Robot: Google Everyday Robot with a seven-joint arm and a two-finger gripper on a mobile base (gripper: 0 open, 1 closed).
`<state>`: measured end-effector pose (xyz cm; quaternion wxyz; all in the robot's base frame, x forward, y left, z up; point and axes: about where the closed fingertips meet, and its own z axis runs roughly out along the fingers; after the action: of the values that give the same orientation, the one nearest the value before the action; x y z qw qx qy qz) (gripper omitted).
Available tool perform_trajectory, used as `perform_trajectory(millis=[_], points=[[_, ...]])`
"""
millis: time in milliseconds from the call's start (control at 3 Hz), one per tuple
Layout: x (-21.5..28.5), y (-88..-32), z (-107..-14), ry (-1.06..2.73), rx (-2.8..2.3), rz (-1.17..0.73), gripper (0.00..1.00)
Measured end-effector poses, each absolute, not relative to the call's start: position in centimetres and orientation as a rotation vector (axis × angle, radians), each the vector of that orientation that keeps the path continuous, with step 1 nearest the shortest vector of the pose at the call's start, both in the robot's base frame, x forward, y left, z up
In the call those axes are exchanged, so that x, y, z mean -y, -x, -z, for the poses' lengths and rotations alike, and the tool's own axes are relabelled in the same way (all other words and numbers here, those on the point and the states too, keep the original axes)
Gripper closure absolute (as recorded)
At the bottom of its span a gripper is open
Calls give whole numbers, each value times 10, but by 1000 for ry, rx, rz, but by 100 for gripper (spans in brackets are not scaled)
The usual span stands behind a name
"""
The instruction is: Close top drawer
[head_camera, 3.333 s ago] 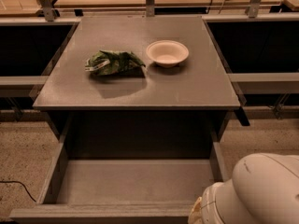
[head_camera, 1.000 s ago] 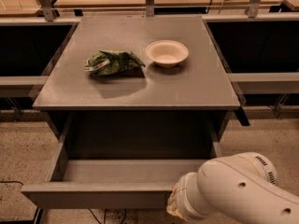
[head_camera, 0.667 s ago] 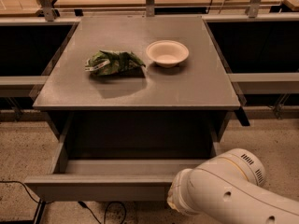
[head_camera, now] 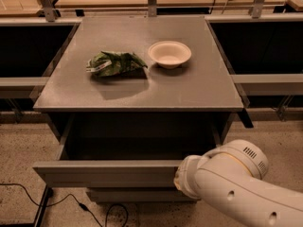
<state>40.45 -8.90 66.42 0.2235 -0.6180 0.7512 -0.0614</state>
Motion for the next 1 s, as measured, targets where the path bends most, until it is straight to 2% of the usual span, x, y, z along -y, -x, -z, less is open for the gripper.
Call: perform_trajectory(millis=[333, 1000], points=[[95, -430, -673, 1657, -2027, 177, 100], [93, -434, -671, 1635, -2002, 153, 100]])
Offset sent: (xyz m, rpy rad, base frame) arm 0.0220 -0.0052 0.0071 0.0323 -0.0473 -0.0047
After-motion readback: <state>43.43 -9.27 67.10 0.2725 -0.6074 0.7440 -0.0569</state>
